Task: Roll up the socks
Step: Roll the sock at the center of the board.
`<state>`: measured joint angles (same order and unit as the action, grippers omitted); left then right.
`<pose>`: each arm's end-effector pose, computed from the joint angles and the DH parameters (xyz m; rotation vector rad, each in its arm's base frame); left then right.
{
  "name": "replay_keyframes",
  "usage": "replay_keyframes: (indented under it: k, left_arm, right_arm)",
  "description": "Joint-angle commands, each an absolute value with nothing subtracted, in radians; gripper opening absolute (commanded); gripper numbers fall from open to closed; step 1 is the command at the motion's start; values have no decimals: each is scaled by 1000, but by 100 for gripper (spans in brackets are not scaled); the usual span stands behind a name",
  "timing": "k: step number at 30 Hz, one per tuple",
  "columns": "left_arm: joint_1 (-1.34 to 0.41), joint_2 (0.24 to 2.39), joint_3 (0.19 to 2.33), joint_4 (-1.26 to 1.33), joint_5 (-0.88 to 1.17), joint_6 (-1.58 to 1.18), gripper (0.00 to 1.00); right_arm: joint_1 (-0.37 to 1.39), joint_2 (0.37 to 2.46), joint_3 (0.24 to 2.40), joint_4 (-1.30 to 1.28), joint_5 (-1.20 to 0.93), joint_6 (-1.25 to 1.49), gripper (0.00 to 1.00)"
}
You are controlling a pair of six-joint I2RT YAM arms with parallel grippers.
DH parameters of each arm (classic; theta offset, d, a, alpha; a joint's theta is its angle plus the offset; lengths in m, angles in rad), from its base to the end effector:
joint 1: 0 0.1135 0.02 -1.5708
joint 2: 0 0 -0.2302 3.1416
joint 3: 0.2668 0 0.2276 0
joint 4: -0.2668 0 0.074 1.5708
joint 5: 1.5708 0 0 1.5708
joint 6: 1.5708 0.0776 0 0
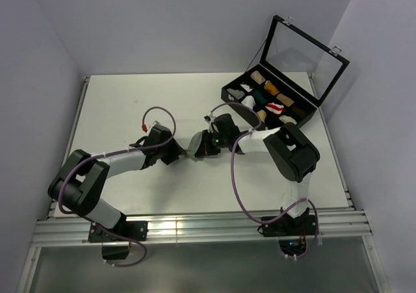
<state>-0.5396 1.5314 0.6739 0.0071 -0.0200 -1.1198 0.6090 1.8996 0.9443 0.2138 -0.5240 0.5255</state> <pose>0.2581 -0.1528 0.1028 -0.7400 2.4452 -0.6926 0.2847 0.2459 0.0914 -0.3944 2.4558 1.1428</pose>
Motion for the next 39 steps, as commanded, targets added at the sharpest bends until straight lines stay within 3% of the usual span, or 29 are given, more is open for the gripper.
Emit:
replay_keyframes:
  k: [1,15,18,20,23,26,29,39]
  left_arm:
    - [-540,1563,683,92,12,-1183,47]
    - [-557,1692,730,74,15,-1180,34]
    - [-558,1698,741,55,8,-1175,22]
    - [-560,1694,750,25,5,-1161,12]
    - [-560,1675,775,-38,5,-1132,1]
    - [-560,1666,817,-103,-37,-1086,1]
    - [-560,1667,867,-161,-40,-1042,1]
    - [-560,1678,931,-221,-14,-996,1]
  right_arm:
    - [607,1921,930,227,-526,558,0]
    - [607,1913,937,218,-526,566,0]
    - [607,1881,936,204,-508,545,0]
    - [610,1852,925,195,-483,509,5]
    - [623,1749,902,180,-407,433,23]
    - [673,1663,881,175,-266,335,37]
    - [745,1594,845,216,-134,232,45]
    - [983,1627,799,368,182,37,49]
